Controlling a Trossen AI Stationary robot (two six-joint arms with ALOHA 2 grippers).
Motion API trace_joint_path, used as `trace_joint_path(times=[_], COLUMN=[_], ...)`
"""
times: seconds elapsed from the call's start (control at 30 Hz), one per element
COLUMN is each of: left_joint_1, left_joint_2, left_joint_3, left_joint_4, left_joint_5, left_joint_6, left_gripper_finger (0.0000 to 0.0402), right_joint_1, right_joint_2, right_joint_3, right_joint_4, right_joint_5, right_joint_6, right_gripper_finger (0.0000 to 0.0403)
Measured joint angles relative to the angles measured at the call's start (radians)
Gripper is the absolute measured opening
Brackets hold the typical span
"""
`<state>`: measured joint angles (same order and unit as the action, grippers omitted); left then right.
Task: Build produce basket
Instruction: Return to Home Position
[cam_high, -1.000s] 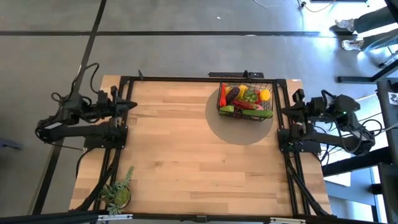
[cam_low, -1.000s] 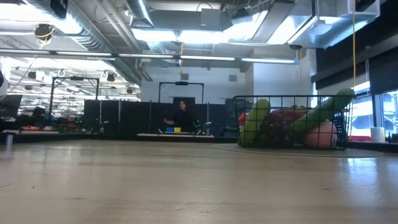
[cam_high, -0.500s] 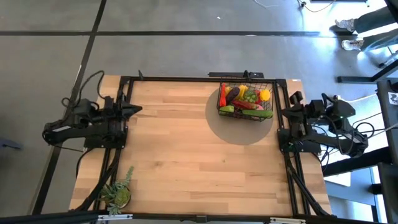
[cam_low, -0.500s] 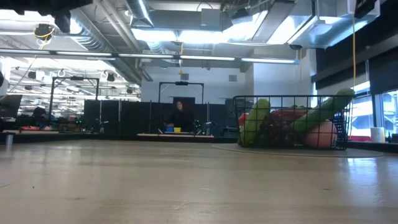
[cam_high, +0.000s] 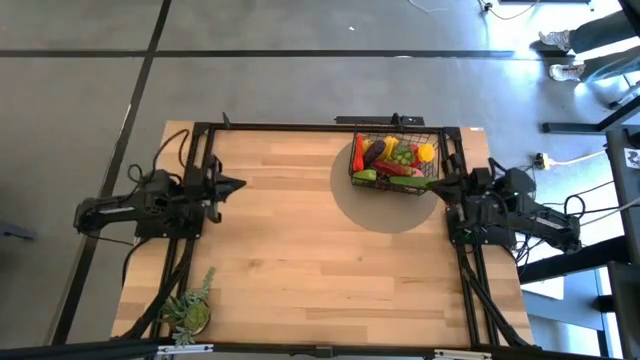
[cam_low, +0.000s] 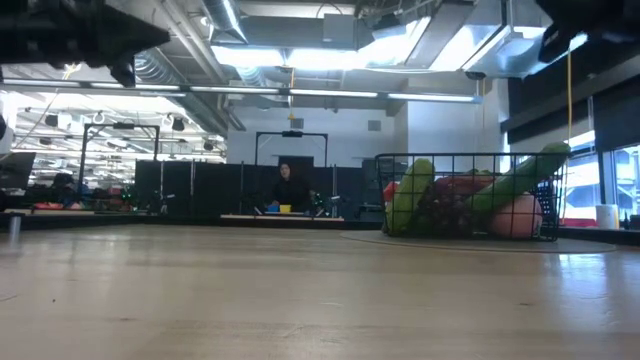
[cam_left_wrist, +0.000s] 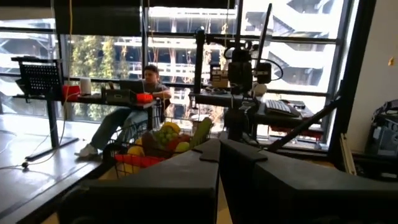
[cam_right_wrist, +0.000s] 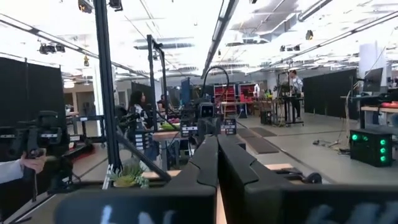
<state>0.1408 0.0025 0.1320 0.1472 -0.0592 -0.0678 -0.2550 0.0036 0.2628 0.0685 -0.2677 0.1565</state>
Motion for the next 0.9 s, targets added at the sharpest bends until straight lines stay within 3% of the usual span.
trace_joint_path(times=[0.2, 0.57, 0.7, 0.9], left_joint_1=[0.000, 0.001, 0.001, 0.001], left_joint_2=[0.000, 0.001, 0.001, 0.001], left_joint_3=[-0.122, -0.124, -0.124, -0.124], left_joint_4=[0.120, 0.094, 0.087, 0.079], left_joint_5=[0.005, 0.052, 0.054, 0.069], left_joint_6=[-0.035, -0.001, -0.001, -0.001], left_gripper_finger=[0.0000, 0.0000, 0.0000, 0.0000], right_joint_1=[0.000, 0.000, 0.000, 0.000], right_joint_2=[0.000, 0.000, 0.000, 0.002], right_joint_3=[-0.092, -0.197, -0.224, -0.256], right_joint_4=[0.059, 0.147, 0.150, 0.091], right_joint_5=[-0.023, -0.054, -0.120, -0.127], right_joint_6=[0.001, -0.062, -0.095, -0.095], right_gripper_finger=[0.0000, 0.0000, 0.0000, 0.0000])
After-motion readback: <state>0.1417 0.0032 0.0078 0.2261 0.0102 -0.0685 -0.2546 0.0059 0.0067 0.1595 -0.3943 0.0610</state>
